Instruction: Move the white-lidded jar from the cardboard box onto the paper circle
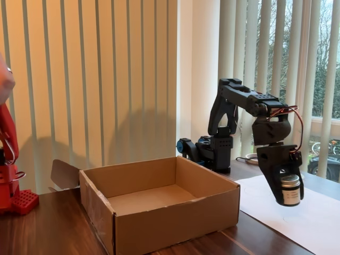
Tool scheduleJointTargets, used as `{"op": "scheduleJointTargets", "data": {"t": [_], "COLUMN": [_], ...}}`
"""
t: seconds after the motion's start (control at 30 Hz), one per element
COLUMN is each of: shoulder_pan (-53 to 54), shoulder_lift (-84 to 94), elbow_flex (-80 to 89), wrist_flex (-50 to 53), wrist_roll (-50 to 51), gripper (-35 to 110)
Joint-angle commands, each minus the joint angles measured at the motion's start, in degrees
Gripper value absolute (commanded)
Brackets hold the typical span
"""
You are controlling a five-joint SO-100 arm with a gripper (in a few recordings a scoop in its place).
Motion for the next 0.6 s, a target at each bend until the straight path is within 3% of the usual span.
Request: {"op": "scheduleJointTargets", "data": {"t": [0.0,0.57], "shoulder_pan": [-0.8,-2.1], "shoulder_lift": [1.3,-2.5], "elbow_flex": [-5.8,-4.1], "wrist_flex": [0.8,-2.5], "wrist_roll": [0.2,0.1], "gripper": [9,9]}}
